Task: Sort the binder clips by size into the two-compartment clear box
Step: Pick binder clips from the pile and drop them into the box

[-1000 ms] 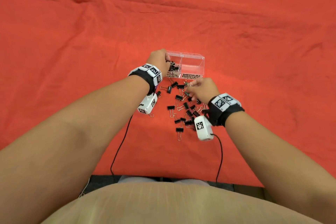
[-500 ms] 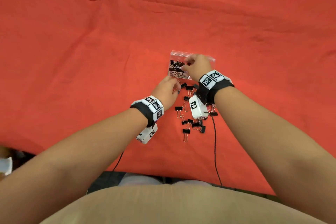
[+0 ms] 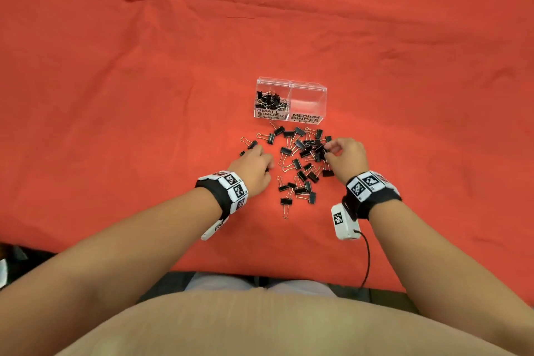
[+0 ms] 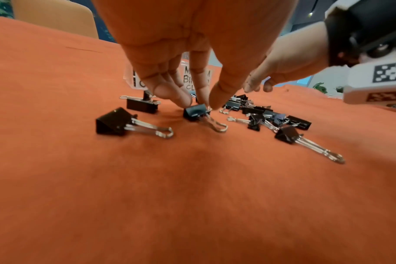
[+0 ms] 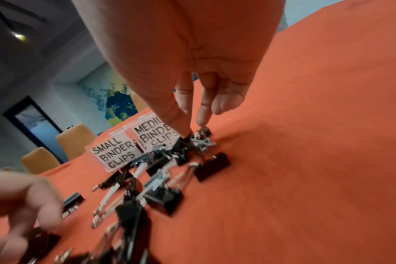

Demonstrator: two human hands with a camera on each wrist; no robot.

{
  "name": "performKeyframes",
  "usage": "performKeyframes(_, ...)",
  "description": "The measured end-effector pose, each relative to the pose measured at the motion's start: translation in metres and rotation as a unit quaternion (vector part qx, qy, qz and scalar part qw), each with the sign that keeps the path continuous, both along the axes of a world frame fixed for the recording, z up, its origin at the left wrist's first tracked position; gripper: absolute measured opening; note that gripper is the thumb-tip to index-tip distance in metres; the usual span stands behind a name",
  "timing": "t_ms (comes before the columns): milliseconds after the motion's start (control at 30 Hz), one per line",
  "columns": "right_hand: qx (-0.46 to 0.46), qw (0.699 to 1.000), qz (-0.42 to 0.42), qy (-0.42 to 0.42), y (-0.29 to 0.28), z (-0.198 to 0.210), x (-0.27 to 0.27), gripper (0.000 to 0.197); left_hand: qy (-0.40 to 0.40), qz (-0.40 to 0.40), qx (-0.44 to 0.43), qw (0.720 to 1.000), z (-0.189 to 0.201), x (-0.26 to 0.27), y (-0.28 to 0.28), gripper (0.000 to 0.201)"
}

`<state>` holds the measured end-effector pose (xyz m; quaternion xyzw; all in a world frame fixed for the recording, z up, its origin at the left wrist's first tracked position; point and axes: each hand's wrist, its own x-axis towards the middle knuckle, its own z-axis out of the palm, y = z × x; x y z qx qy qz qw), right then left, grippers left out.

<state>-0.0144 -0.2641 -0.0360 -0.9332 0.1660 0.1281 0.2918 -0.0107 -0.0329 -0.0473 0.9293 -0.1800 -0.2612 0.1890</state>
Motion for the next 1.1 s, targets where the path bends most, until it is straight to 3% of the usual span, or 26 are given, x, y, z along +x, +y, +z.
performKeyframes(100,0.005,1.000,-0.006,0.005,0.001,-0.006,-0.012,0.012,-0.034,-0.024,-0.016,0.999,0.006,0.001,-0.009,0.022)
performKeyframes(233,0.013,1.000,0.002,0.011,0.009,-0.017,-0.026,0.016,-0.047,-0.101,-0.054,0.992,0.007,-0.005,-0.033,0.040)
performKeyframes(400,0.059,0.998,0.004,0.017,0.008,-0.024,-0.034,0.009,-0.056,-0.146,-0.006,0.988,0.001,-0.004,-0.036,0.049)
performKeyframes(633,0.066,0.996,-0.059,0.009,-0.018,-0.022,-0.033,0.003,-0.086,-0.066,-0.009,0.994,0.002,0.008,-0.016,0.036)
performKeyframes(767,0.072,0.995,-0.061,0.029,-0.018,-0.027,-0.035,0.004,-0.069,-0.081,-0.021,0.994,0.003,-0.002,-0.023,0.023)
performKeyframes(966,0.090,0.995,-0.039,0.028,-0.010,-0.026,-0.032,0.007,0.007,-0.075,0.007,0.997,-0.002,-0.013,-0.032,0.024)
performKeyframes(1100,0.063,0.998,0.009,-0.024,-0.005,-0.020,-0.030,0.009,0.016,-0.052,0.001,0.998,-0.003,-0.005,-0.026,0.019)
